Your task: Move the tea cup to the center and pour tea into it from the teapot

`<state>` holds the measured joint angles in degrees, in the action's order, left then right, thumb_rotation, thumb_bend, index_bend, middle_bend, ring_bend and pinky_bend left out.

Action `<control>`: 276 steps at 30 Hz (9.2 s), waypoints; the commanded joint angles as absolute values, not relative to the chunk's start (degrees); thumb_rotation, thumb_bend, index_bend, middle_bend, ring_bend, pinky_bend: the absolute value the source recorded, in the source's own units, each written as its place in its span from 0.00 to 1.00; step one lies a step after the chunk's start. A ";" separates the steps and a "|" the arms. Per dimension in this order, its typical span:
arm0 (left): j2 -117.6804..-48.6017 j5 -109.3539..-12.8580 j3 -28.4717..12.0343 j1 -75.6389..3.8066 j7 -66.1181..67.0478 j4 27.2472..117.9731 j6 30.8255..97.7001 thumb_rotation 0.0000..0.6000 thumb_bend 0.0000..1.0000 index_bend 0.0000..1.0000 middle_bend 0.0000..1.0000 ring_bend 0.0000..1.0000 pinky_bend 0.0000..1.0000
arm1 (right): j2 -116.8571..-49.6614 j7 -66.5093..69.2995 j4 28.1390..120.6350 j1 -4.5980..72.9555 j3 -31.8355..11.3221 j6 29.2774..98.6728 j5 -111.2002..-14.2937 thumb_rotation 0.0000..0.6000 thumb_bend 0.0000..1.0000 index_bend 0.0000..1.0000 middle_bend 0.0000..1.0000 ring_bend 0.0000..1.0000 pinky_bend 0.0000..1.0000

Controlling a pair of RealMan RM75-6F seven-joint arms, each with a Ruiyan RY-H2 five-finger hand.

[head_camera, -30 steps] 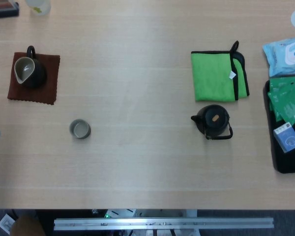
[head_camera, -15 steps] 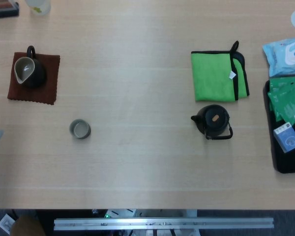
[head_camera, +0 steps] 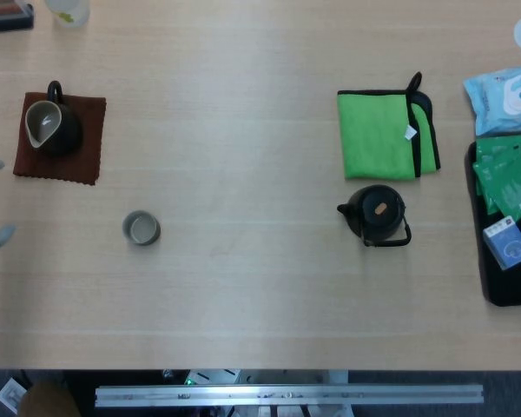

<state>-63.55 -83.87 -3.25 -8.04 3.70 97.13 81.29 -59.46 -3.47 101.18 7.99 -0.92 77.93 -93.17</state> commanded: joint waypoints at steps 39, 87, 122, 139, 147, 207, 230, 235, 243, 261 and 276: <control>-61.86 -86.11 -1.44 -6.11 -0.51 96.79 83.63 1.00 0.13 0.29 0.26 0.21 0.07 | -80.36 -28.73 100.97 22.70 -2.42 57.90 -82.43 1.00 0.00 0.26 0.28 0.14 0.18; -62.12 -86.07 -1.07 -6.26 -1.88 95.44 82.29 1.00 0.13 0.29 0.26 0.21 0.07 | -82.66 -30.60 99.98 23.52 3.50 58.77 -79.23 1.00 0.00 0.37 0.42 0.31 0.18; -62.33 -85.77 -0.89 -6.19 -2.45 94.58 81.86 1.00 0.13 0.29 0.26 0.21 0.07 | -82.99 -33.77 100.93 25.49 5.04 56.24 -75.25 1.00 0.00 0.44 0.47 0.36 0.18; -62.06 -85.69 -0.89 -6.12 -2.37 95.01 81.90 1.00 0.13 0.29 0.26 0.21 0.07 | -79.94 -33.86 102.83 25.91 6.30 55.68 -73.69 1.00 0.00 0.47 0.50 0.40 0.18; -61.89 -85.58 -0.87 -6.00 -2.50 95.14 81.96 1.00 0.13 0.29 0.26 0.21 0.07 | -79.57 -34.08 103.08 26.42 6.55 55.01 -73.28 1.00 0.00 0.48 0.51 0.41 0.18; -61.54 -84.84 -0.81 -6.35 -2.47 95.38 80.63 1.00 0.13 0.29 0.26 0.21 0.07 | -78.76 -32.40 104.73 27.46 6.36 53.68 -71.74 1.00 0.00 0.72 0.79 0.74 0.18; -61.28 -84.79 -0.76 -6.66 -2.33 95.69 80.07 1.00 0.13 0.29 0.26 0.21 0.07 | -77.94 -23.46 105.42 29.43 2.15 51.93 -66.17 1.00 0.00 0.88 0.97 0.93 0.22; -61.30 -84.79 -0.80 -6.77 -2.28 95.74 79.97 1.00 0.13 0.29 0.26 0.21 0.07 | -77.59 -21.65 105.40 29.64 1.65 51.98 -66.18 1.00 0.00 0.89 0.98 0.93 0.22; -61.29 -85.05 -0.93 -7.01 -1.96 96.16 80.02 1.00 0.13 0.29 0.26 0.21 0.07 | -76.39 -19.15 105.71 29.49 0.38 53.73 -66.89 1.00 0.00 0.90 0.98 0.93 0.22; -61.32 -85.46 -1.03 -8.11 0.72 98.43 79.12 1.00 0.13 0.29 0.26 0.21 0.07 | -70.08 -10.01 108.05 29.47 -5.11 56.58 -67.43 0.79 0.00 0.92 0.98 0.93 0.22; -61.19 -85.59 -0.83 -8.26 1.28 98.99 79.15 1.00 0.13 0.29 0.26 0.21 0.07 | -68.52 -12.38 109.09 29.60 -5.67 58.78 -66.75 0.58 0.04 0.97 0.98 0.93 0.23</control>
